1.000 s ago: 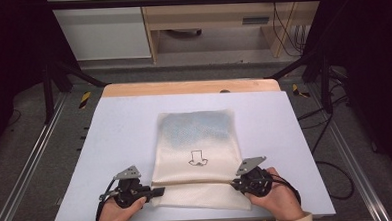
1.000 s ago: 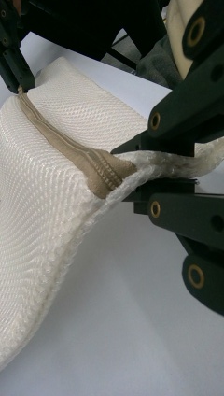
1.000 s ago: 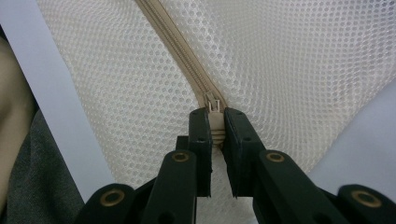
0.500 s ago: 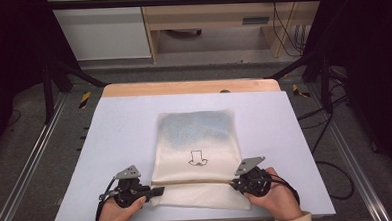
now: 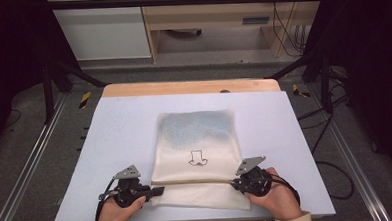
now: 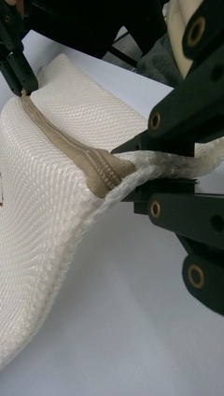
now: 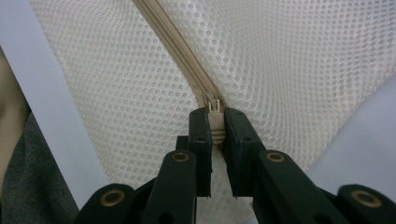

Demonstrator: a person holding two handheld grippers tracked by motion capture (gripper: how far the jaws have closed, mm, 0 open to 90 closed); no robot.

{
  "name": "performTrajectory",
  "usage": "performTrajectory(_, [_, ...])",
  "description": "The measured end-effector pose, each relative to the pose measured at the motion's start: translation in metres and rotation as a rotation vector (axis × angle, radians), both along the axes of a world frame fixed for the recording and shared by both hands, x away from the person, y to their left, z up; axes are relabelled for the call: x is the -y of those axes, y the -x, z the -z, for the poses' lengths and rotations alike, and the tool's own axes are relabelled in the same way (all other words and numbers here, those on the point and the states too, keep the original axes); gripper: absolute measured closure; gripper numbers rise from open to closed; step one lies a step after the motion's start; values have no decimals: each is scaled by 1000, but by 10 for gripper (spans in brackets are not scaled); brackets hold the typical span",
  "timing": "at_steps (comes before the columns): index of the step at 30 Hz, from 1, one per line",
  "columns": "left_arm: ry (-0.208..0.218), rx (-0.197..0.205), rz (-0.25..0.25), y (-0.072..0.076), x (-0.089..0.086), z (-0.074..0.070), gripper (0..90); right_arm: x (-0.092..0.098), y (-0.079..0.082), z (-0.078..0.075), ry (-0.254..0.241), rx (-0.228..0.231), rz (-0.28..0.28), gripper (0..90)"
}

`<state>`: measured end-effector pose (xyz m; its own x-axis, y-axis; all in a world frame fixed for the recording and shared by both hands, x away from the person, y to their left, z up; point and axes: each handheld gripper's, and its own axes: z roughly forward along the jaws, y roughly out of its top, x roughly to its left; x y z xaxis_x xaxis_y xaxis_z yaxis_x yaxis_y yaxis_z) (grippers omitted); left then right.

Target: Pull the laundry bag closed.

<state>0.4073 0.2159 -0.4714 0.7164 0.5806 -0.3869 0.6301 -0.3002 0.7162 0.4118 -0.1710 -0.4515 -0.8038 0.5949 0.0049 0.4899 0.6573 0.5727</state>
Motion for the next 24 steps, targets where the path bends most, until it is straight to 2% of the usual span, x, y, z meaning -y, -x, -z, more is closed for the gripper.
performTrajectory(12, [1,3,4,0,0,-1,834,5,0,0,-8,-6,8,820])
performTrajectory(24, [4,3,4,0,-1,-2,833,17,3,0,-16,-10,40,820])
